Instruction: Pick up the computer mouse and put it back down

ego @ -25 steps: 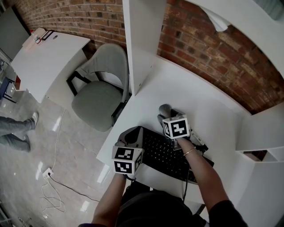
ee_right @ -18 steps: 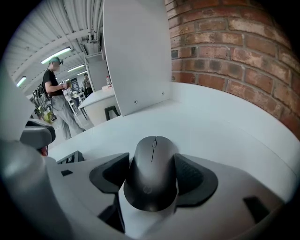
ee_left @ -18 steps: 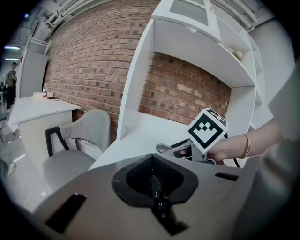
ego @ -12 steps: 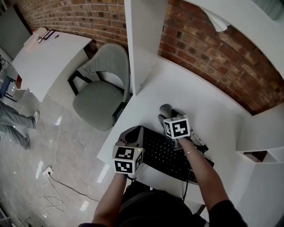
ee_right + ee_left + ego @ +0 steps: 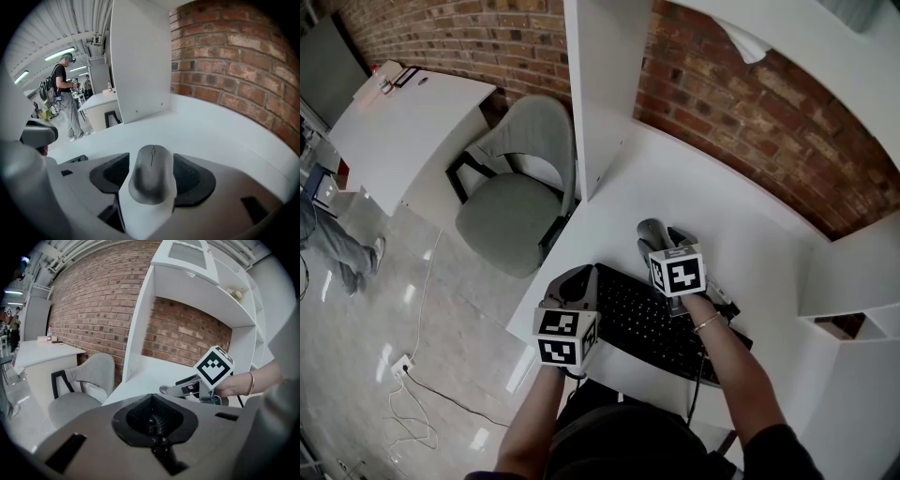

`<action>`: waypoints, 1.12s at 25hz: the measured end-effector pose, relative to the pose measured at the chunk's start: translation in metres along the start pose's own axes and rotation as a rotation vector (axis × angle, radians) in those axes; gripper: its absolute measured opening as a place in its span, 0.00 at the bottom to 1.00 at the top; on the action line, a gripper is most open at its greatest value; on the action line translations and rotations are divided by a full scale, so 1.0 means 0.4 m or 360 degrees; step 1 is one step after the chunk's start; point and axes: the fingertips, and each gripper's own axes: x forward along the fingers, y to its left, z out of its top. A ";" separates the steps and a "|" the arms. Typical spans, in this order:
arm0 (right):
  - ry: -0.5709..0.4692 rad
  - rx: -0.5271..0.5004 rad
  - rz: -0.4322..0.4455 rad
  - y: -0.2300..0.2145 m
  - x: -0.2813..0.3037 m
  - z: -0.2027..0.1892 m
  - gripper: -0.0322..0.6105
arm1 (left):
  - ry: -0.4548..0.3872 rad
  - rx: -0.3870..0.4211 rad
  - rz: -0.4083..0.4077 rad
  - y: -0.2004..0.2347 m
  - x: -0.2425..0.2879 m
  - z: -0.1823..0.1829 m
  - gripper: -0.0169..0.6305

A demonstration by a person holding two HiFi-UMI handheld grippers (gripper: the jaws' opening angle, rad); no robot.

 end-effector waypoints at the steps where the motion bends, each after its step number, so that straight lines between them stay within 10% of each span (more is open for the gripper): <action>1: -0.0025 0.0002 -0.0005 0.000 -0.012 0.010 0.49 | -0.0005 0.0001 0.0000 -0.001 -0.002 0.002 0.04; 28: -0.0531 0.0304 -0.0050 0.061 -0.413 0.048 0.07 | -0.0122 0.0043 -0.0086 -0.055 -0.088 0.046 0.04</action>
